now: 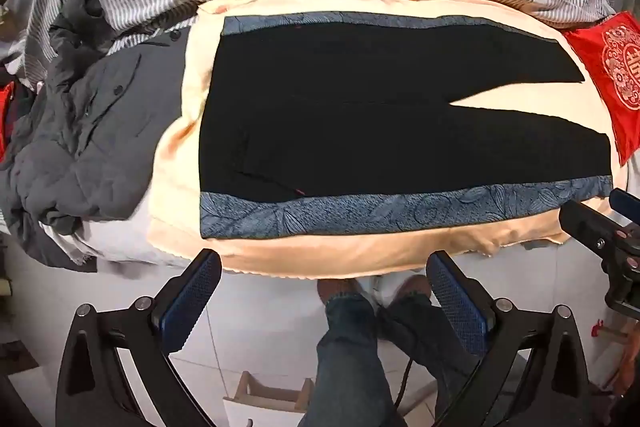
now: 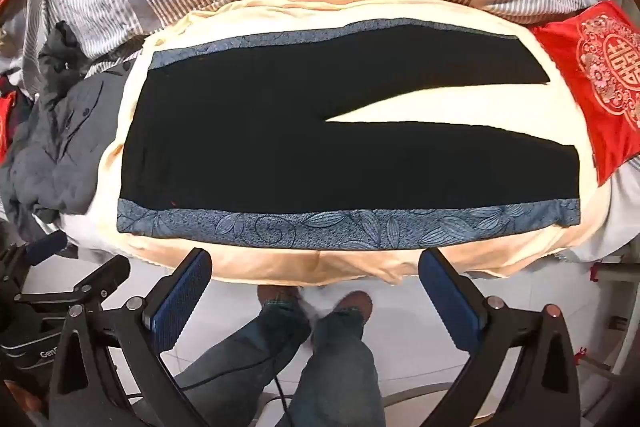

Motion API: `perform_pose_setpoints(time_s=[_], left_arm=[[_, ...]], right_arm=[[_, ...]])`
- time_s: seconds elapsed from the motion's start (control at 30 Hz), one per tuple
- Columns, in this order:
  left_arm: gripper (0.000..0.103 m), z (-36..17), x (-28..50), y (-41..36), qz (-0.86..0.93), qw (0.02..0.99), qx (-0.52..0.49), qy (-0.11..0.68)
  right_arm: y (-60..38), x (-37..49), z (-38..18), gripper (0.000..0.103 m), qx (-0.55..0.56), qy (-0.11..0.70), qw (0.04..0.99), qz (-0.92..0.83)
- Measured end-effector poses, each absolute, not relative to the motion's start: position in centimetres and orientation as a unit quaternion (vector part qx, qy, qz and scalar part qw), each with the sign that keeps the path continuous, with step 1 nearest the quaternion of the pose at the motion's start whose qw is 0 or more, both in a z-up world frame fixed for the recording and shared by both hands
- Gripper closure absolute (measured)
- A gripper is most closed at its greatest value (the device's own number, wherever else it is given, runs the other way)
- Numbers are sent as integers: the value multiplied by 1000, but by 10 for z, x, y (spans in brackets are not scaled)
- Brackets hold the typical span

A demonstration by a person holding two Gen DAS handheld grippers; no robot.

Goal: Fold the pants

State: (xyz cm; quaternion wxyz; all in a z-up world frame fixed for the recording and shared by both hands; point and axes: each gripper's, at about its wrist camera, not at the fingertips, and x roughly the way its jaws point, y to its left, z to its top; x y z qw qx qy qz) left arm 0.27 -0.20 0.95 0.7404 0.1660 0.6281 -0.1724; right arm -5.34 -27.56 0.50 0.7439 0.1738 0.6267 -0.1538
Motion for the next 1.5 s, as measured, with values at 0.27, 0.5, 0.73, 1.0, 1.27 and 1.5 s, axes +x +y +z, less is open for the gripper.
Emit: perform_pose_setpoints(time_s=[0.27,0.5,0.73,1.0,1.27,1.5], left_arm=[[0,13,5,-1,-184,736,158,632],[0,16,10,2,-186,739,147,631],[0,27,10,-1,-193,748,156,615],[0,29,10,1,-193,751,159,611],[0,28,10,6,-192,751,157,611],[0,27,11,9,-191,751,157,613]], right_arm=[[-278,-54,12,0,172,619,749,-162],[-273,-51,17,0,172,613,753,-163],[-272,-47,22,0,171,609,757,-165],[-265,-45,25,0,168,609,757,-165],[-259,-48,25,0,165,609,758,-166],[-256,-47,25,0,164,609,757,-167]])
